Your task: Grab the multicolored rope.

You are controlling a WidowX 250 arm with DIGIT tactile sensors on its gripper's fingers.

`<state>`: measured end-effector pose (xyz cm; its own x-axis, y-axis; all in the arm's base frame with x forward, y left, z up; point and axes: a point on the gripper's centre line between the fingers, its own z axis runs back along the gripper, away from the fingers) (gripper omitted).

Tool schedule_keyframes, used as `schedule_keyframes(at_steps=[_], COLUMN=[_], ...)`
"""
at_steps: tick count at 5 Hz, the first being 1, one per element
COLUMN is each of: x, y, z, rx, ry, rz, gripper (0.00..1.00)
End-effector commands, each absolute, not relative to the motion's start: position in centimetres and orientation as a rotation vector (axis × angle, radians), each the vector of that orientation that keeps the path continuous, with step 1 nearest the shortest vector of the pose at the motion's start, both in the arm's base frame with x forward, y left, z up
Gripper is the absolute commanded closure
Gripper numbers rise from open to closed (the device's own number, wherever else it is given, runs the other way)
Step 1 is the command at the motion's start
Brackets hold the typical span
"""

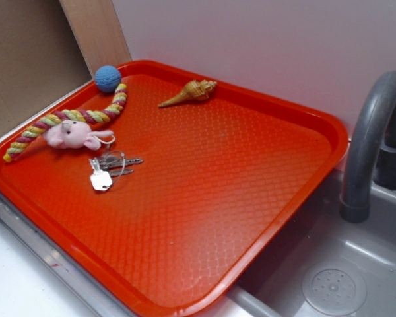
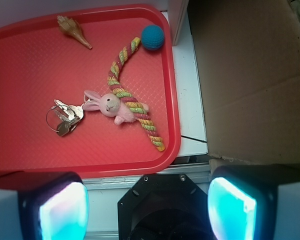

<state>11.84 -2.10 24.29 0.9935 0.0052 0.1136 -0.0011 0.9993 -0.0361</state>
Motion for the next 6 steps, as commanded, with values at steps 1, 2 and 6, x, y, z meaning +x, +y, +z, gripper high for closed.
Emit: schedule_keyframes(at_steps=[1, 2, 6], x=[11.8, 13.7, 23.7], y=[-2.1, -2.5, -5.8], z=[24.3, 23.0, 12.4], rx=[-0.036, -0.024, -0.118], ry=[-0.114, -0.128, -0.063], rz=[0.003, -0.066, -0.365], gripper=[0.0, 0.0, 0.0])
